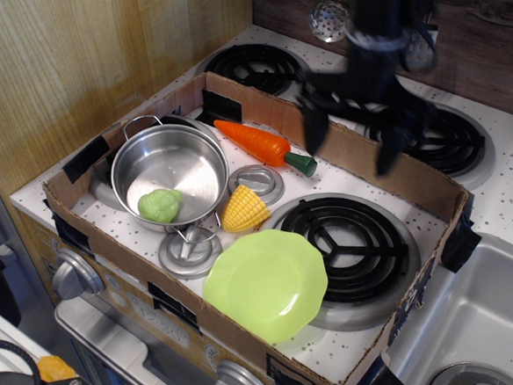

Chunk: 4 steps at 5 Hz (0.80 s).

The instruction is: Take broccoli out of pan

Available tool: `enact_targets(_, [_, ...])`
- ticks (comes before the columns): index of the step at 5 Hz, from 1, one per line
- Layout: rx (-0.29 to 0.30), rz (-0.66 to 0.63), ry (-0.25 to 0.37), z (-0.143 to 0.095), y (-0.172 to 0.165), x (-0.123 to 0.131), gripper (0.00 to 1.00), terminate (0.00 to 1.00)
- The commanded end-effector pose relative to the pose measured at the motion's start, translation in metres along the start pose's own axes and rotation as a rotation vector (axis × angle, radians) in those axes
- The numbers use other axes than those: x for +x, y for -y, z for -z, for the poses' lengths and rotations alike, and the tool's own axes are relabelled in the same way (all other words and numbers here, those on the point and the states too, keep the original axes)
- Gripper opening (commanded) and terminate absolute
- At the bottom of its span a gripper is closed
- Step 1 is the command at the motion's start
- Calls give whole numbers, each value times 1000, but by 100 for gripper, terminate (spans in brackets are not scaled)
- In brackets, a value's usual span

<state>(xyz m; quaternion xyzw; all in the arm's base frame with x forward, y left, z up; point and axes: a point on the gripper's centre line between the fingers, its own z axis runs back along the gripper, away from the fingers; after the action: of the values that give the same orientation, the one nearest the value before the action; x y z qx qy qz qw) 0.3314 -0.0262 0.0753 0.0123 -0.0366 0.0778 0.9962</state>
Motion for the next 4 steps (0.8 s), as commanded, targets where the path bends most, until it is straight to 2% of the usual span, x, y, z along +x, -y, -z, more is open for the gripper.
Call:
enact_targets(1, [34,-26,5,-30,-32,-11,100,0])
enact_targets(2, [56,-89,8,-26,-62,-26,100,0])
enact_targets(3, [80,-94,29,-20,-85,-35,100,0])
enact_targets(4, [129,-86,60,-15,-108,-43,100,0])
